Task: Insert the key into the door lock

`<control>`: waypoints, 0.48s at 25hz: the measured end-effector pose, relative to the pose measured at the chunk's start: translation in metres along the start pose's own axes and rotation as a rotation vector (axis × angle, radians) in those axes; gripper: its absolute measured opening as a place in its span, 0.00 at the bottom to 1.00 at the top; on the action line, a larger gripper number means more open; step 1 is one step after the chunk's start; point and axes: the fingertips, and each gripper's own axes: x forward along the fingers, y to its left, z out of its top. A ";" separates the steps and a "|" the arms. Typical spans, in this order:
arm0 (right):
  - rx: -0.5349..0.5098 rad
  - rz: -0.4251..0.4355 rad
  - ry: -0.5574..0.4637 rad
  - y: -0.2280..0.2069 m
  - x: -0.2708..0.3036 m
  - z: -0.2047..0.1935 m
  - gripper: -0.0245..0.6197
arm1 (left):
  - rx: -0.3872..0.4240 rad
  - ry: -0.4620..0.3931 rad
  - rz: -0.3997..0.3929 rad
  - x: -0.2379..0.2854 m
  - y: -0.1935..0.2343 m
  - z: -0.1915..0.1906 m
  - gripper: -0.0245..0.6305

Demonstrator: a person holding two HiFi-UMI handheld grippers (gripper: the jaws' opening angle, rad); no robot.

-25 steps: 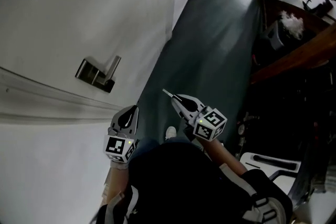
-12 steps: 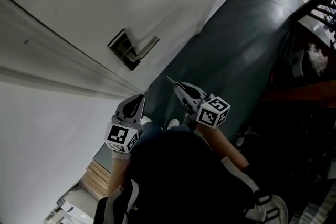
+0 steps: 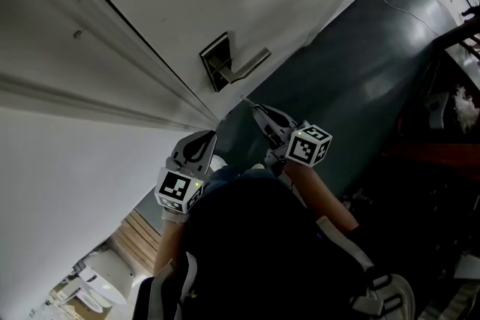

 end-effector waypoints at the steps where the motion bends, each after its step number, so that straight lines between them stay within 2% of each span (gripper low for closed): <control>1: 0.024 0.003 -0.001 -0.002 0.006 -0.002 0.09 | -0.004 0.001 -0.004 -0.002 0.003 -0.001 0.05; 12: 0.294 0.026 -0.058 -0.026 0.053 -0.011 0.09 | -0.004 0.009 -0.021 -0.018 0.036 -0.015 0.05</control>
